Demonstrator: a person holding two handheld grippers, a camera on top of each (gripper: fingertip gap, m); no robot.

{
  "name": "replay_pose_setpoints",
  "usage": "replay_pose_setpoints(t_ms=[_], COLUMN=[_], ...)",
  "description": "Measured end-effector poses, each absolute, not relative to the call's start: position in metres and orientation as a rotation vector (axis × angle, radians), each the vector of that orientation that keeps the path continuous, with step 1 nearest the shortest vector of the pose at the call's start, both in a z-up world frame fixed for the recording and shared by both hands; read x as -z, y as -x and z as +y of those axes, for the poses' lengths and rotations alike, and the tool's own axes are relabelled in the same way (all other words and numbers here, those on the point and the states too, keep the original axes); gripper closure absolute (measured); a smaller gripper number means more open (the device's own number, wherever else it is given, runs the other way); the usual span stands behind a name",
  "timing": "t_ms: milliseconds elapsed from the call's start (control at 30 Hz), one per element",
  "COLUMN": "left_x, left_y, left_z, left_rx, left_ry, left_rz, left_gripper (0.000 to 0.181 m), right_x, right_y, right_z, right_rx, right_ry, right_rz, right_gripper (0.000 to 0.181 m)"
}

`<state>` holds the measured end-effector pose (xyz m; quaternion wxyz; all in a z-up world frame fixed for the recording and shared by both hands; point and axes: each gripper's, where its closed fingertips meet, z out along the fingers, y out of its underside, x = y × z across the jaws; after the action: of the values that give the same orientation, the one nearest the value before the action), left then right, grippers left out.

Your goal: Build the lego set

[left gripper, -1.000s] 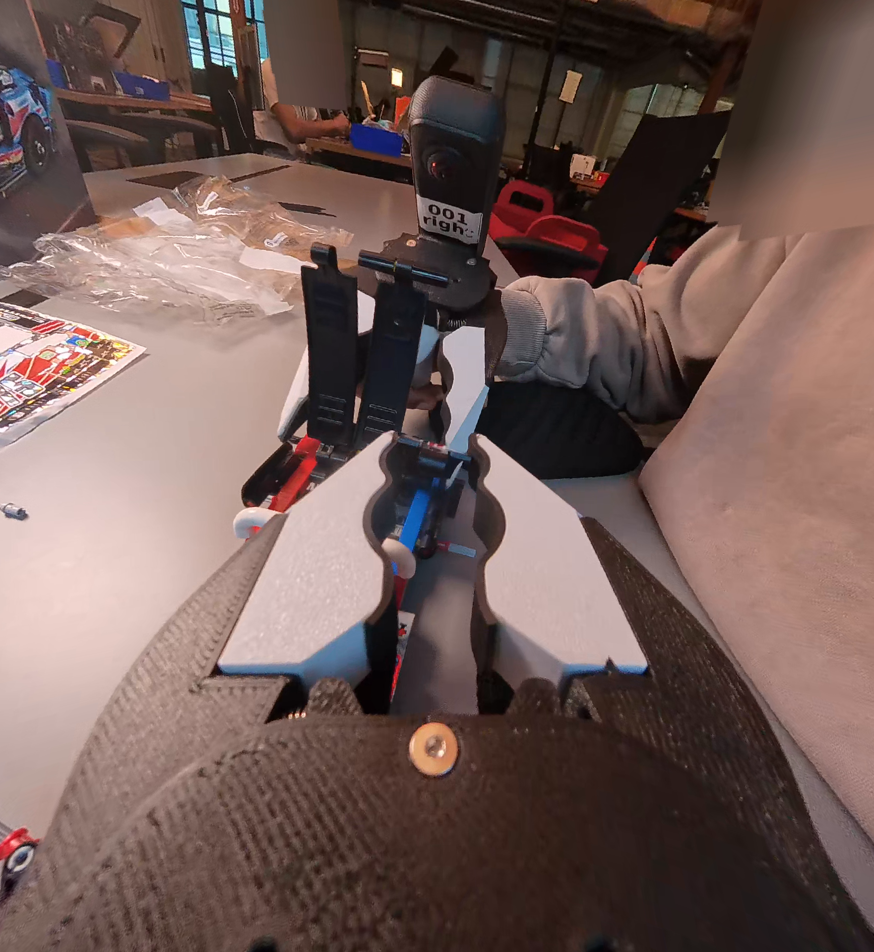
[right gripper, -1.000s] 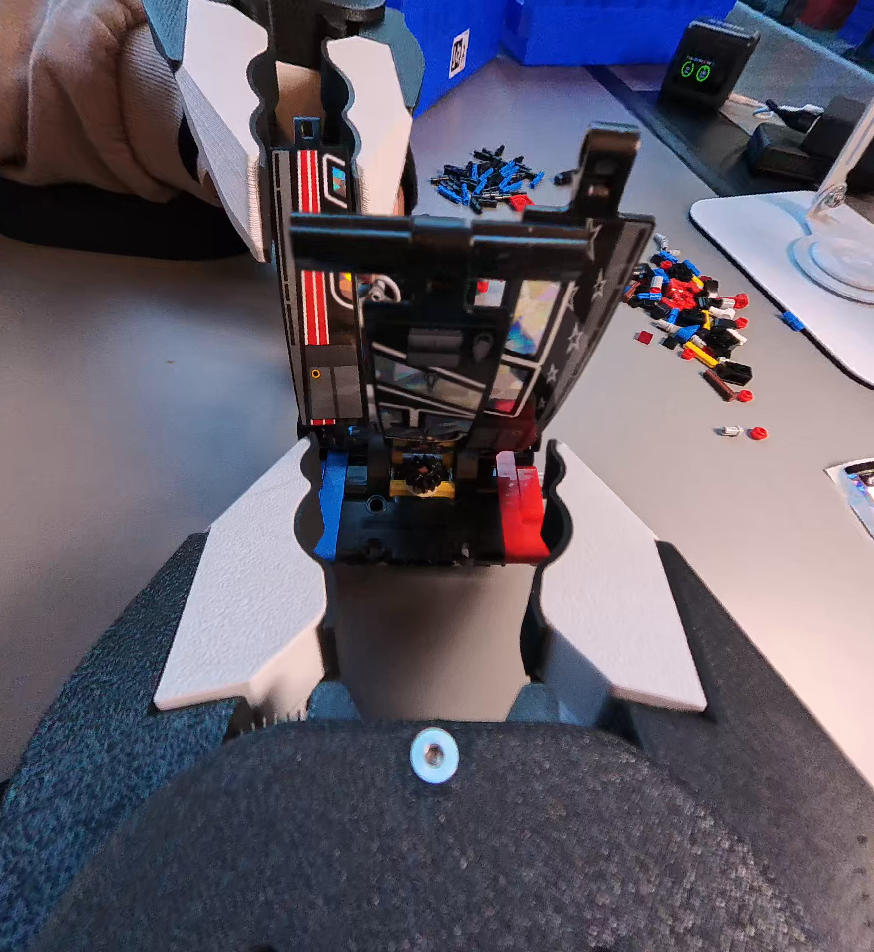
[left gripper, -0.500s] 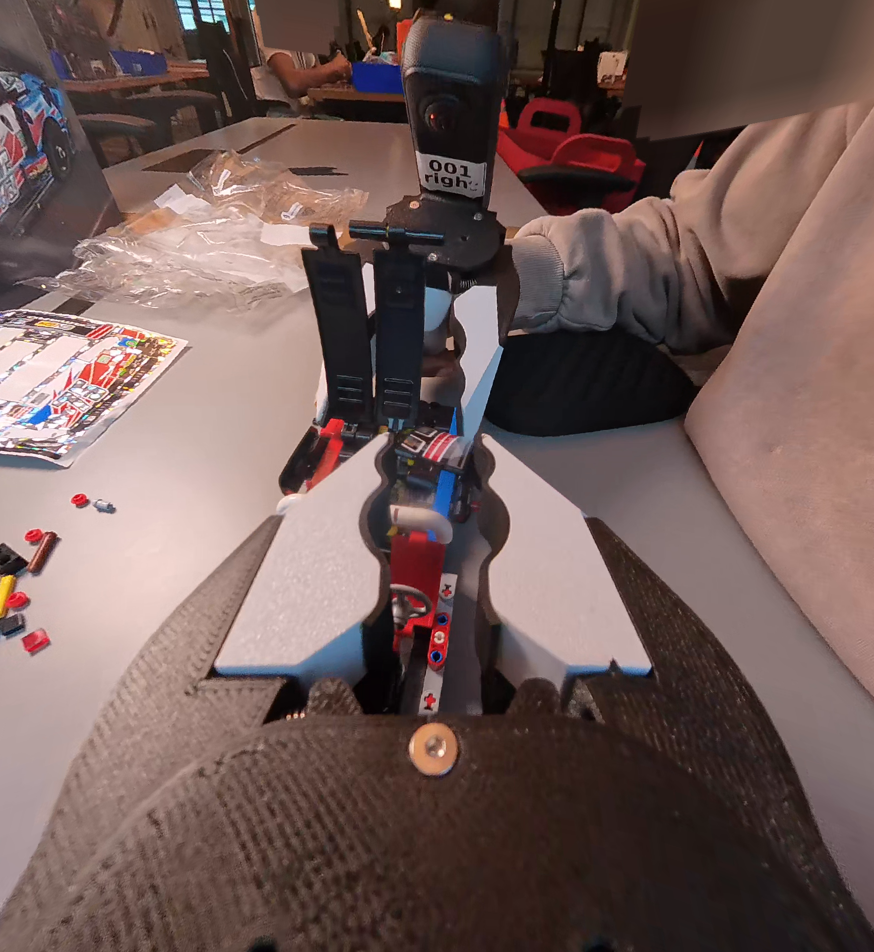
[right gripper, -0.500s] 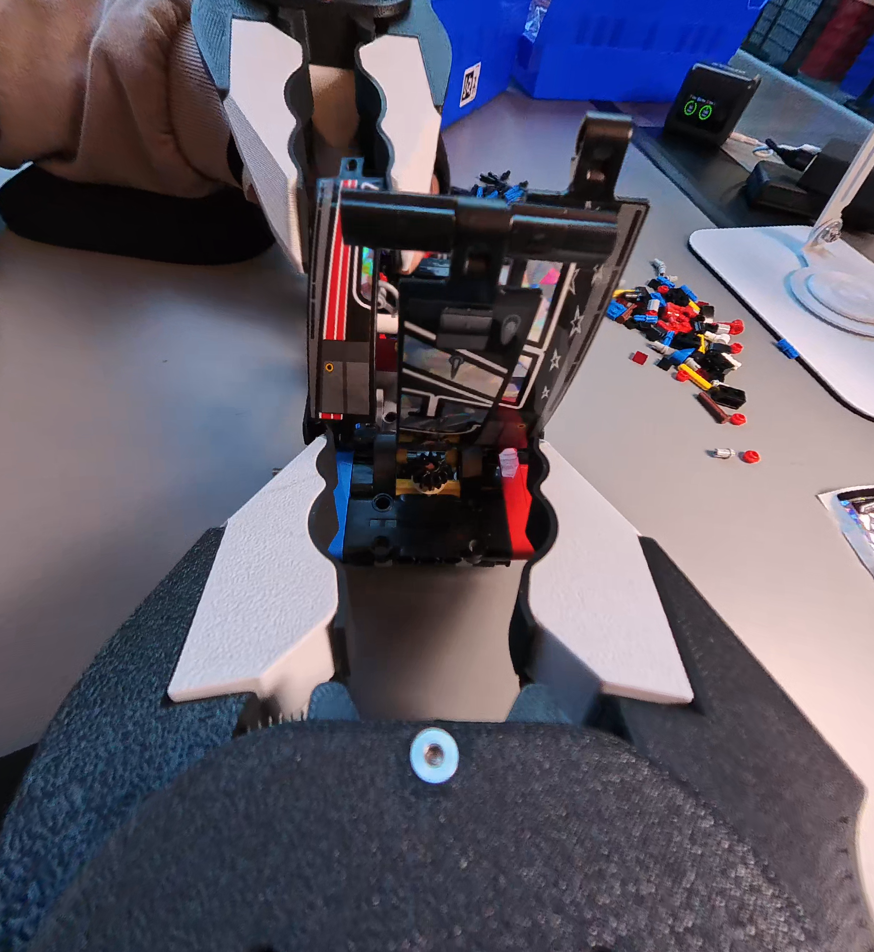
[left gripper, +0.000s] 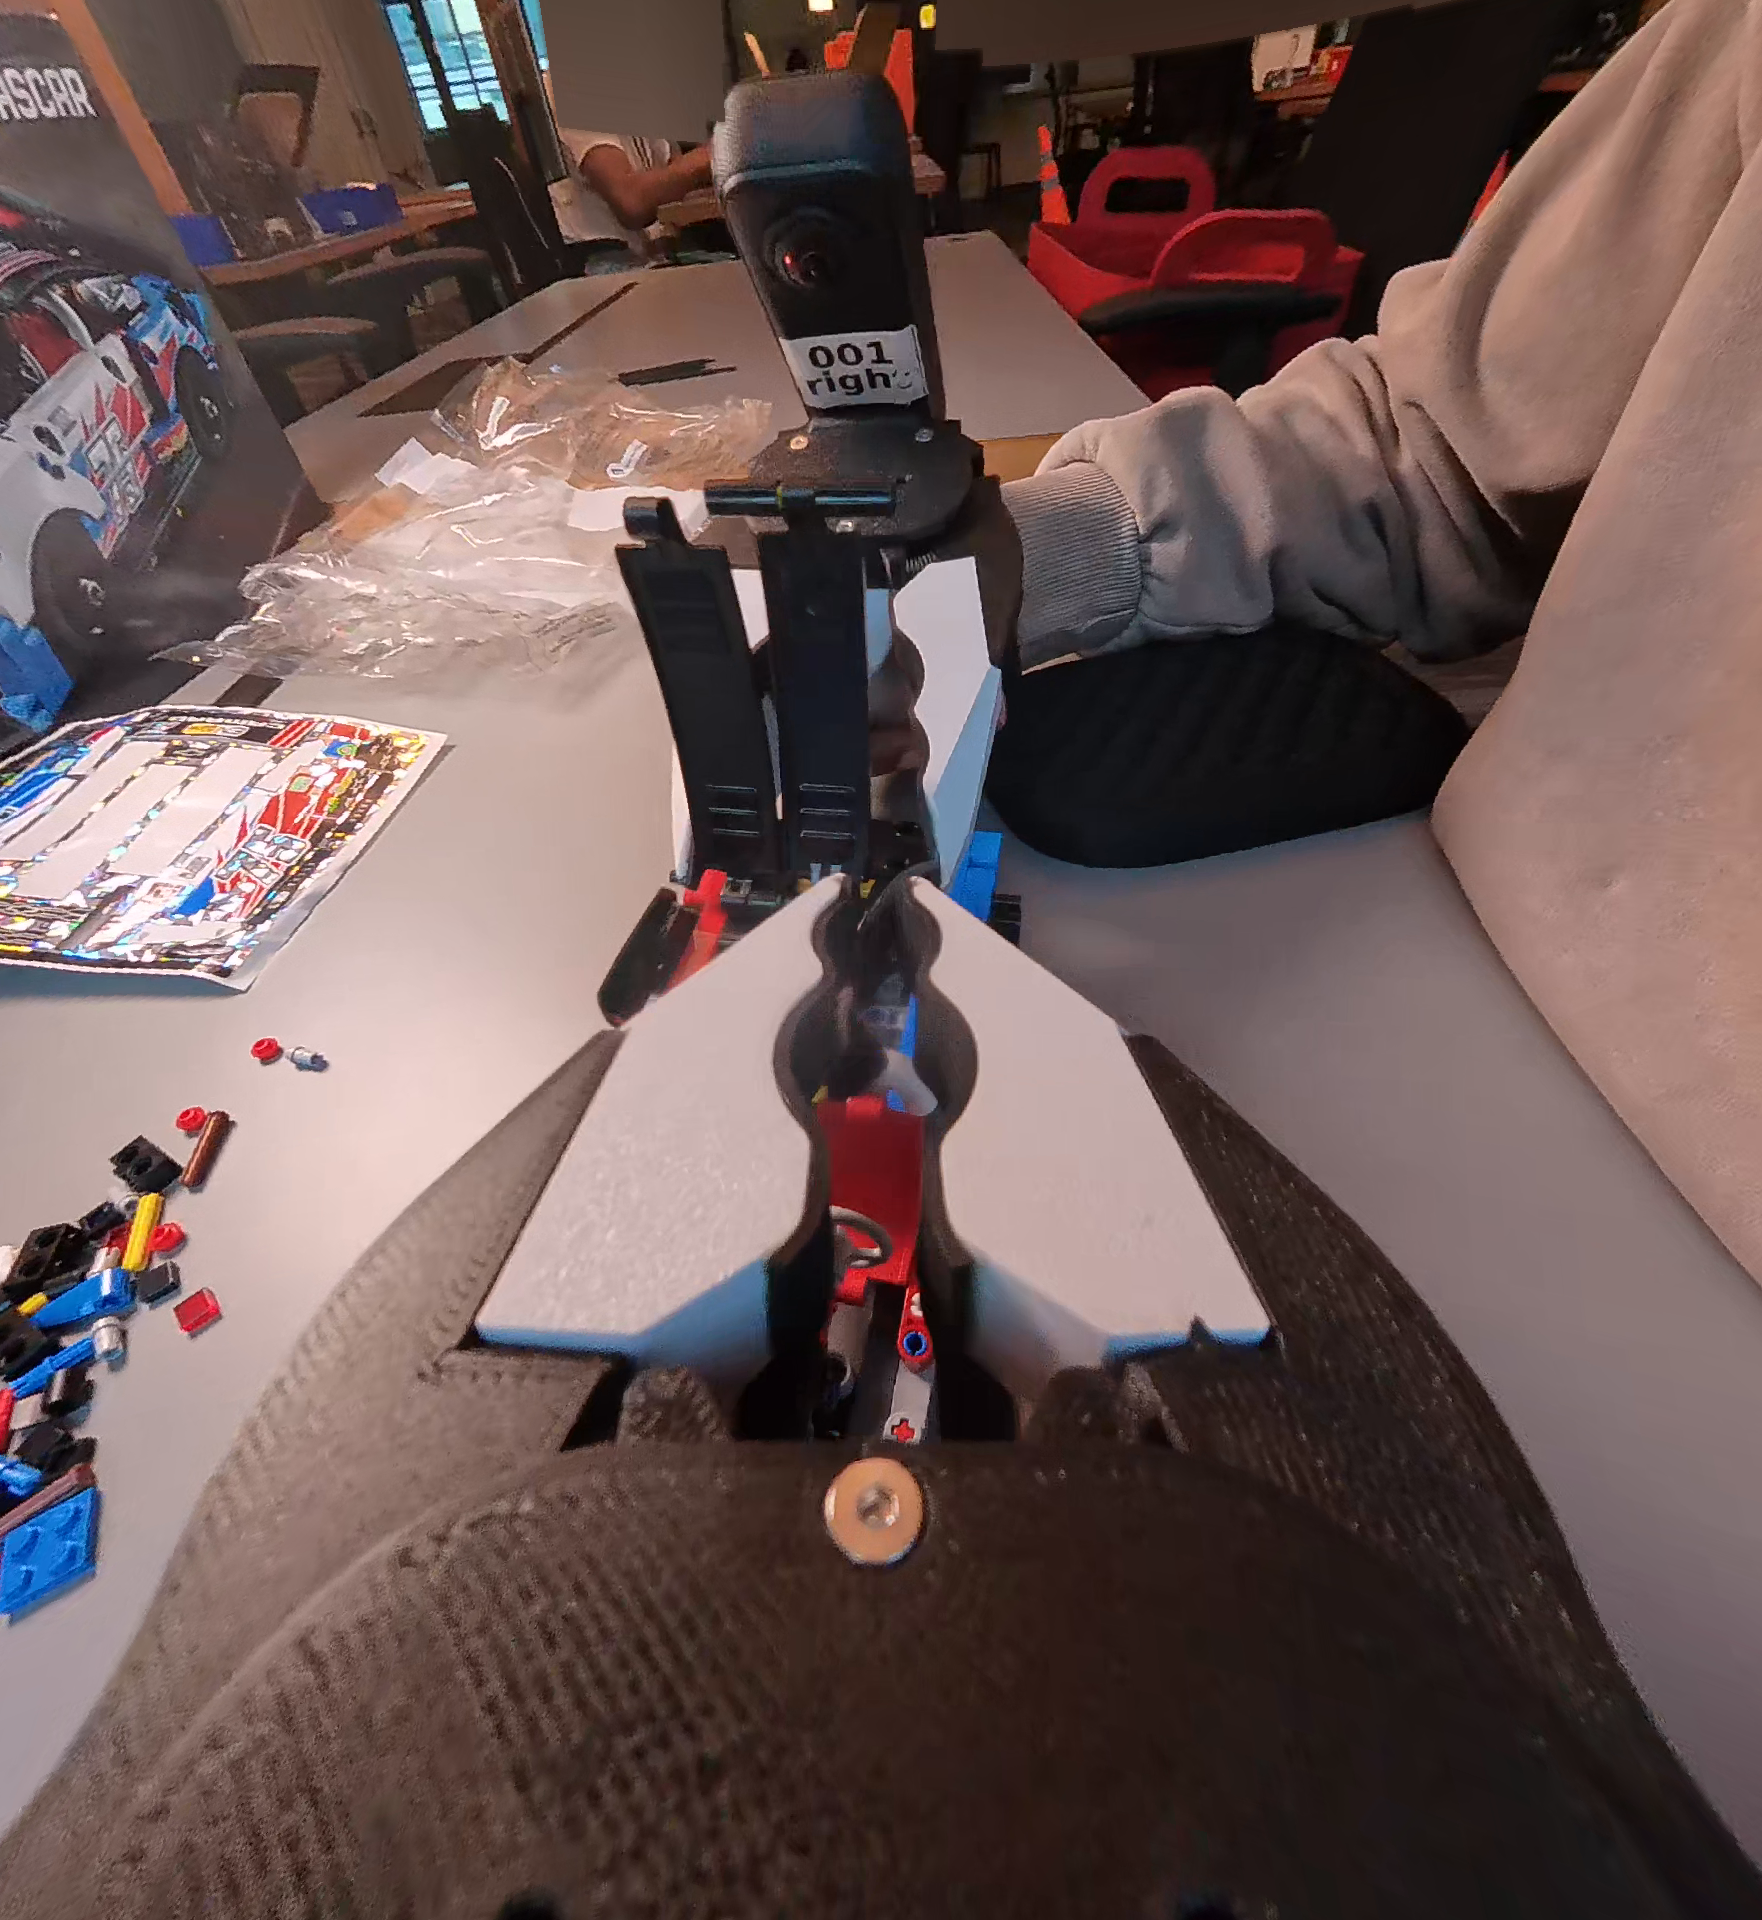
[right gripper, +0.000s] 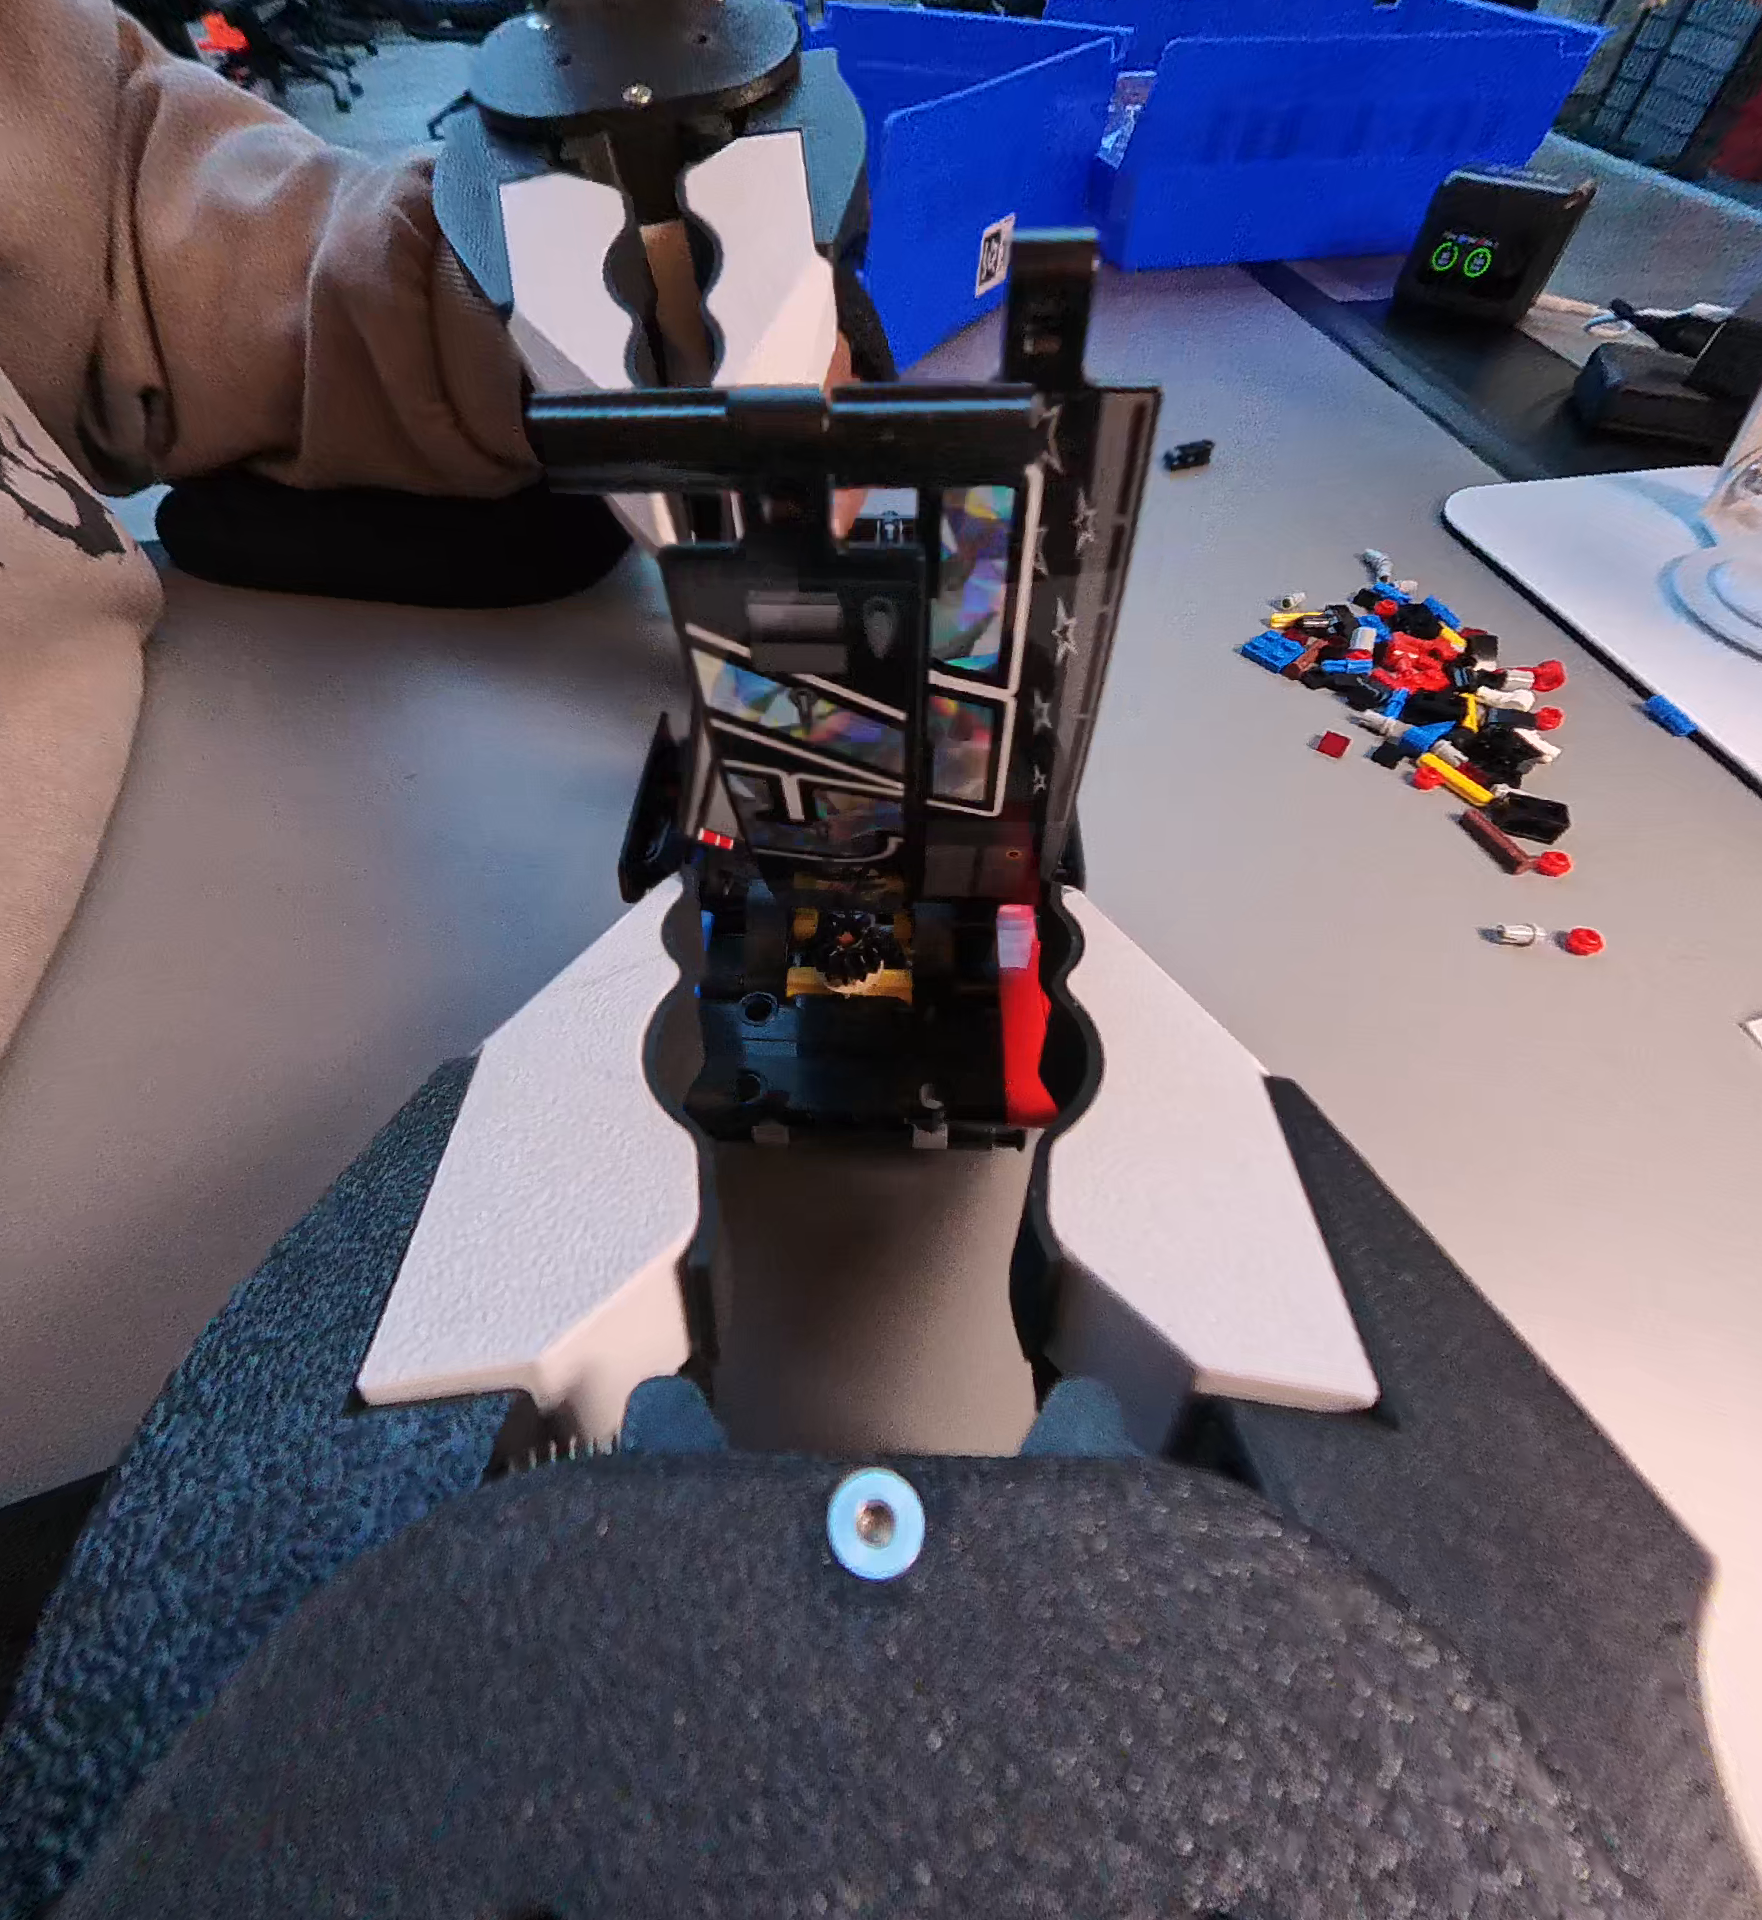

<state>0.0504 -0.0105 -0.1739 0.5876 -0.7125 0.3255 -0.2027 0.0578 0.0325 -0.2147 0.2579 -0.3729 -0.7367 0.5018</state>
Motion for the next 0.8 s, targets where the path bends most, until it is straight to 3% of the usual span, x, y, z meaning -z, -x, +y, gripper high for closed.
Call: replay_pose_setpoints(t_ms=[267,700,800], left_x=[0.184,0.179,0.178], left_y=[-0.045,-0.063,-0.064], left_z=[-0.014,-0.026,-0.024], left_rx=[0.477,0.678,0.687], left_ry=[1.77,1.832,1.84], left_rz=[0.743,0.673,0.635], left_gripper=[0.148,0.141,0.136], right_x=[0.218,0.22,0.22], right_y=[-0.057,-0.057,-0.057], right_z=[0.032,0.033,0.035], right_rx=[-1.294,-1.241,-1.229], right_ry=[0.986,1.012,1.012], right_rz=[-2.003,-1.977,-1.949], right_gripper=[0.112,0.113,0.124])
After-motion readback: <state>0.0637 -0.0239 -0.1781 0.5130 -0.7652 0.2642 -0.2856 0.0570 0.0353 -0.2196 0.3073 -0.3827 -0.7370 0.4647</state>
